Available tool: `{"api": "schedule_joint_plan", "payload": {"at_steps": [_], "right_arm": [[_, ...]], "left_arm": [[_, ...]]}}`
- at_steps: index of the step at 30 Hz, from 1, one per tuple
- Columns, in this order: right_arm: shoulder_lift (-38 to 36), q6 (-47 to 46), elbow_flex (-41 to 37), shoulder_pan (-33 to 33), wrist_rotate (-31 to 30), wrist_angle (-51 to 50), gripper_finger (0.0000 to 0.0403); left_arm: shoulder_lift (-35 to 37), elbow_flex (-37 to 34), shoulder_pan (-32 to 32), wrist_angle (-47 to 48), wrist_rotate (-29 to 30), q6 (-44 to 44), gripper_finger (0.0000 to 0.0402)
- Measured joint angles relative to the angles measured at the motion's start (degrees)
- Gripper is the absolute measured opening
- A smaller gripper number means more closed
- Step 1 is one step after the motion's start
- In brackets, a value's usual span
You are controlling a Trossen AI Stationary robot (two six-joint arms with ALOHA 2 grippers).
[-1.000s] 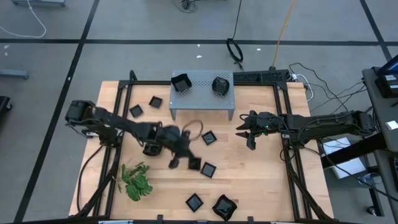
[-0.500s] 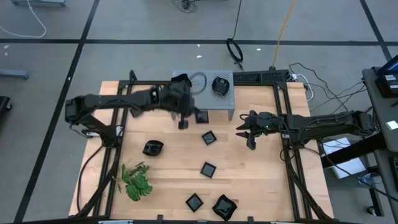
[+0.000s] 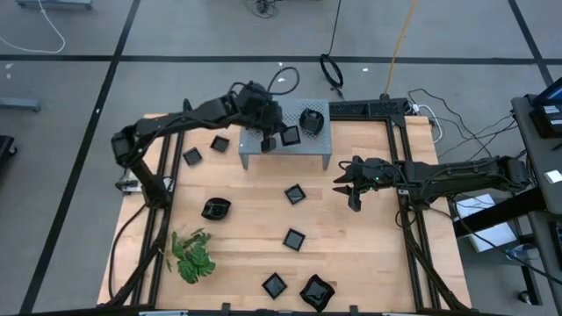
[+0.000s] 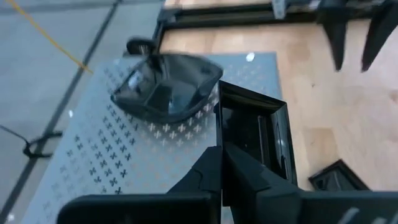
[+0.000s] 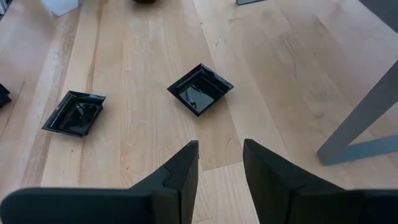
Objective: Pick & Place Mini shaped plates
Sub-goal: Put the black square plate on the shelf
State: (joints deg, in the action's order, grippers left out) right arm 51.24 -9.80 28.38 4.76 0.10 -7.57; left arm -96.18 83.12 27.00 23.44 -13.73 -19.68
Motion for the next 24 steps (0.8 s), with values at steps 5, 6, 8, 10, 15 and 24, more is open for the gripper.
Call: {"api": "schedule_joint_plan", "payload": {"at_steps": [5,6,8,10,15,24], "right_arm": [[0.0,0.0,0.0,0.0,0.0,0.0,0.0116],[0.0,0.0,0.0,0.0,0.0,0.0,0.0116],[0.0,0.0,0.0,0.0,0.0,0.0,0.0116],[0.0,0.0,0.0,0.0,0.0,0.0,0.0116],[0.0,0.0,0.0,0.0,0.0,0.0,0.0116],[0.0,0.0,0.0,0.0,0.0,0.0,0.0116]], "left_arm": [[-4.4,4.2,1.4,4.5,-0.1,-0.1,0.0008],[-5.0,4.8,1.7,5.2,-0.1,-0.1,0.0006],[-5.9,5.5,2.1,5.2,0.0,-0.2,0.0006],[-6.4,5.5,2.6,5.4,0.1,-0.1,0.0013],[-7.3,5.5,3.5,5.4,0.3,-0.1,0.0012],[-7.4,5.5,3.9,6.0,4.6,-1.4,0.0018]]}}
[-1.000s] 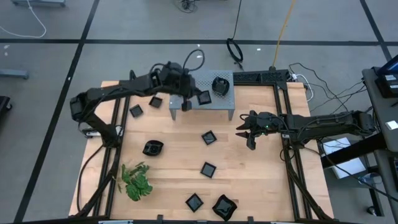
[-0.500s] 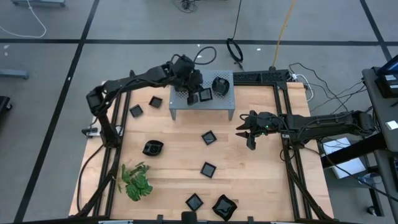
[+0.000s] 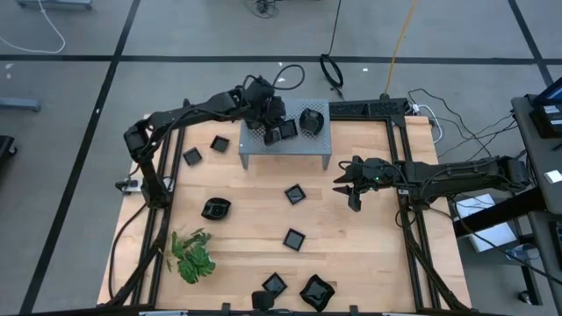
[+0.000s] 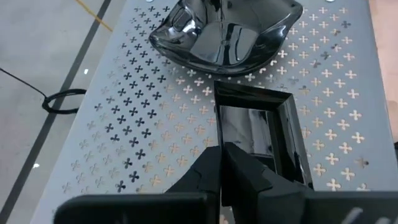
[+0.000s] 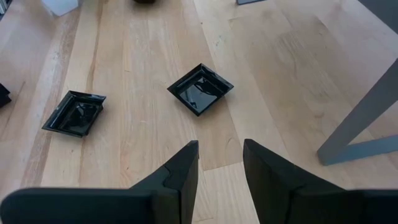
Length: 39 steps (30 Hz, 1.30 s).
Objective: Pick & Place Mini shaped plates
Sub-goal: Put the black square plate on the shelf, then stack the black square plate on top of the black square plate on the shelf
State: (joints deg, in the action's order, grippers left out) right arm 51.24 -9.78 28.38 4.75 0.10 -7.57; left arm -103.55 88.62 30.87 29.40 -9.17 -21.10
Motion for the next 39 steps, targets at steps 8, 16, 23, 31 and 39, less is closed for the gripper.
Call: {"api": "schedule_joint_plan", "payload": {"at_steps": [8,16,23,31,39], "right_arm": [[0.0,0.0,0.0,0.0,0.0,0.0,0.0116],[0.0,0.0,0.0,0.0,0.0,0.0,0.0116],[0.0,0.0,0.0,0.0,0.0,0.0,0.0116],[0.0,0.0,0.0,0.0,0.0,0.0,0.0116],[0.0,0.0,0.0,0.0,0.0,0.0,0.0116]], "left_arm": [[0.0,0.1,0.0,0.7,0.2,0.2,0.0014],[0.0,0.0,0.0,0.9,0.4,0.6,0.0071],[1.3,0.0,-1.2,-0.4,2.8,0.0,0.0142],[4.7,-0.1,-5.7,0.5,10.4,-6.4,0.0197],[4.7,0.0,-16.4,10.4,2.4,-0.9,0.0187]]}}
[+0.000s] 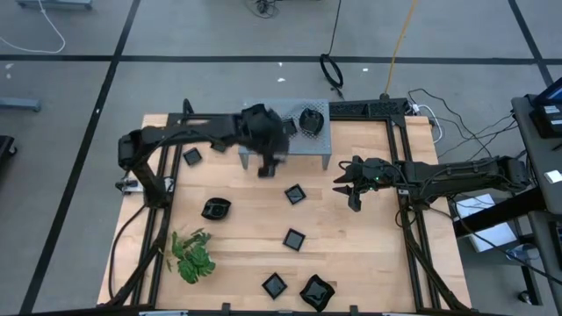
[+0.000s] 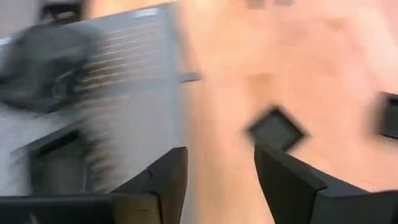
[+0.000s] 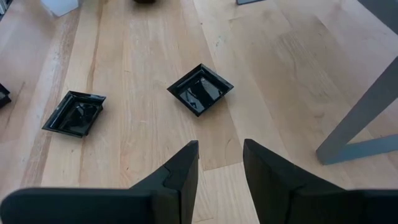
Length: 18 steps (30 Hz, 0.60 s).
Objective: Pick & Place Mini shaped plates
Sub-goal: Stack the black square plate on top of the black square plate on the shelf
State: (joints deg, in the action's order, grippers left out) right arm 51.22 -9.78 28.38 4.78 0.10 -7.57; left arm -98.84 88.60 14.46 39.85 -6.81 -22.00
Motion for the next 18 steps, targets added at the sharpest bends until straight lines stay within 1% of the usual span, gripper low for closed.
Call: {"api": "schedule_joint_plan", "payload": {"at_steps": [3,5,8,10,13,18], "right_arm": [[0.0,0.0,0.0,0.0,0.0,0.0,0.0116],[0.0,0.0,0.0,0.0,0.0,0.0,0.0116],[0.0,0.0,0.0,0.0,0.0,0.0,0.0116],[0.0,0.0,0.0,0.0,0.0,0.0,0.0116],[0.0,0.0,0.0,0.0,0.0,0.0,0.0116],[0.0,0.0,0.0,0.0,0.0,-0.1,0.0116]], "left_arm": [[-1.1,-0.1,-6.1,2.5,-0.2,-1.6,0.0177],[-2.2,-0.1,-10.0,2.0,0.1,-2.4,0.0172],[-2.9,-1.2,-14.8,1.4,2.2,-2.6,0.0168],[-3.7,-2.6,-17.7,-0.9,2.4,-2.0,0.017],[-5.0,-5.7,-21.6,-3.2,2.4,1.1,0.0176],[-6.5,-12.3,-27.3,-13.6,2.5,4.7,0.0179]]}}
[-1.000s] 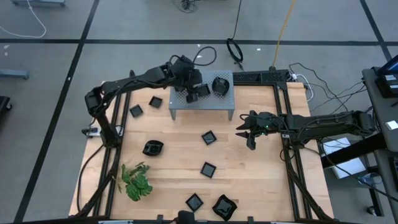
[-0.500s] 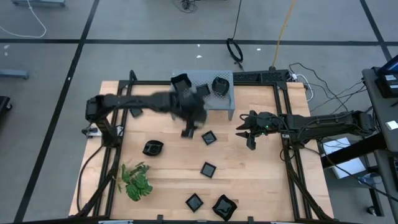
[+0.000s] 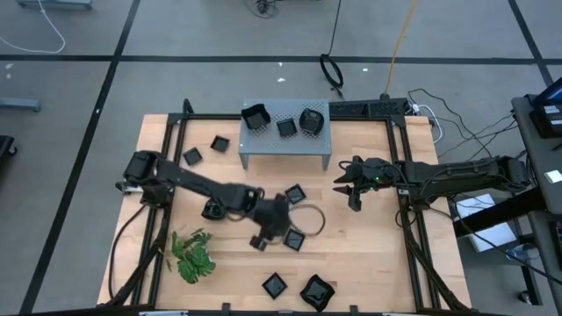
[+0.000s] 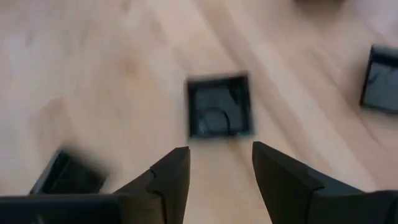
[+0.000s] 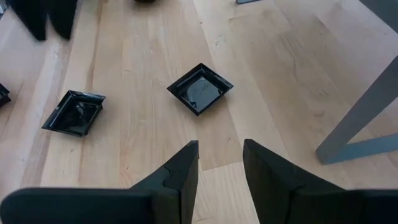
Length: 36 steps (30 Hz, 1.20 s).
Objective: Pick & Place Mini shaped plates
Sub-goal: Stack the black square plate on top of the black square plate on the shelf
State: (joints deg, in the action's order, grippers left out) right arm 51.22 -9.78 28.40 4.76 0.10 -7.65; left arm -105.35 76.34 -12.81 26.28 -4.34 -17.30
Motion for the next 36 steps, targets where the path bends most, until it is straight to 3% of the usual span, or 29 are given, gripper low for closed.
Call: {"api": "schedule_joint_plan", "payload": {"at_steps": [6,10,24,36], "right_arm": [[0.0,0.0,0.0,0.0,0.0,0.0,0.0116],[0.0,0.0,0.0,0.0,0.0,-0.3,0.0116],[0.3,0.0,0.0,0.0,0.0,0.1,0.0116],[0.2,0.0,0.0,0.0,0.0,0.1,0.0116]], "left_arm": [[-1.3,-8.0,-6.0,-19.1,1.5,-0.4,0.0179],[-3.1,-10.3,-8.4,-26.1,1.9,-0.5,0.0179],[-11.1,-10.7,-8.4,-35.0,9.0,-1.8,0.015],[-13.2,-10.5,-5.5,-34.9,7.9,4.9,0.0058]]}}
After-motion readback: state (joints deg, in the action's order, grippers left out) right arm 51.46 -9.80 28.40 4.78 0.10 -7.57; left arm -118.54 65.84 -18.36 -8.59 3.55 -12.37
